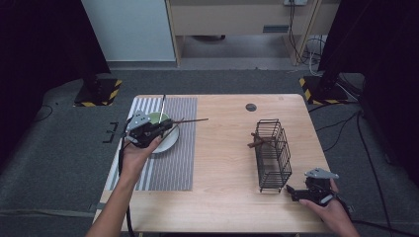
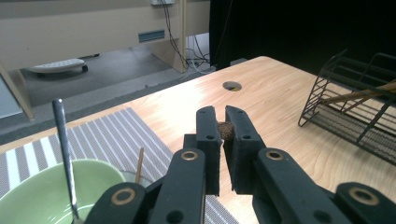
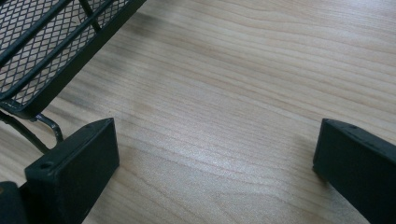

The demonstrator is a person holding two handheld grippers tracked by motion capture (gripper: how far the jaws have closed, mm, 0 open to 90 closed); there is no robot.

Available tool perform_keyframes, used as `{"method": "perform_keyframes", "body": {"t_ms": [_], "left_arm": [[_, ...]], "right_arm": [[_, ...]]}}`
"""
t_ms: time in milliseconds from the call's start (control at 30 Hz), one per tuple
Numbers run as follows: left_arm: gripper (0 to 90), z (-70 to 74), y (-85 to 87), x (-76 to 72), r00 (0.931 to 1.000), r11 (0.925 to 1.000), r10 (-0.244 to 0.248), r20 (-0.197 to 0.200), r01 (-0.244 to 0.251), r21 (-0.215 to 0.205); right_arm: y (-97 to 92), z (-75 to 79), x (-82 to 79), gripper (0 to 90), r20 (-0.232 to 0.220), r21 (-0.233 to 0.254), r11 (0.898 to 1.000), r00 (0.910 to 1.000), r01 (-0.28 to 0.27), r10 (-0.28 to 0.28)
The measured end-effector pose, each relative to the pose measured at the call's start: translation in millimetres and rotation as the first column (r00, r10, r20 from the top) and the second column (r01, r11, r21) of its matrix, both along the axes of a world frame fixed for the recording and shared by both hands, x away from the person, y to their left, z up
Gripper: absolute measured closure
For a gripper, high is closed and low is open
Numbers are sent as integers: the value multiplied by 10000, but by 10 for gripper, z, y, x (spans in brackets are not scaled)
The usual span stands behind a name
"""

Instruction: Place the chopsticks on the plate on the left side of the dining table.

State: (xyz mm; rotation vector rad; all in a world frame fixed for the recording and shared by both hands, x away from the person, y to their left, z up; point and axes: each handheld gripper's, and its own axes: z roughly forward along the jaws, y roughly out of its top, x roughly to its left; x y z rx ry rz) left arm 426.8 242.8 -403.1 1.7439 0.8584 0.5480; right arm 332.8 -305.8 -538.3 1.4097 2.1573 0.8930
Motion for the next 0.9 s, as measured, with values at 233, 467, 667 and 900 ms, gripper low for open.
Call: {"method": "perform_keyframes", "body": {"t_ms": [233, 467, 667, 900], "left_arm": [[842, -69, 35, -30, 9999, 9998, 56, -98, -54, 199], [841, -90, 101, -53, 9996, 9995, 263, -78, -262, 188], [841, -163, 187, -77, 9986, 9982, 490, -209, -482, 353], [841, -229, 269, -96, 9975, 9970, 646, -281, -633, 445]], "right_arm": [[0, 0, 0, 4, 0, 2, 10000, 10000, -3, 3], [0, 0, 0, 4, 3, -1, 10000, 10000, -1, 1], [0, 0, 0, 4, 3, 0, 10000, 10000, 1, -1], [0, 0, 0, 4, 2, -3, 10000, 10000, 0, 0]]}}
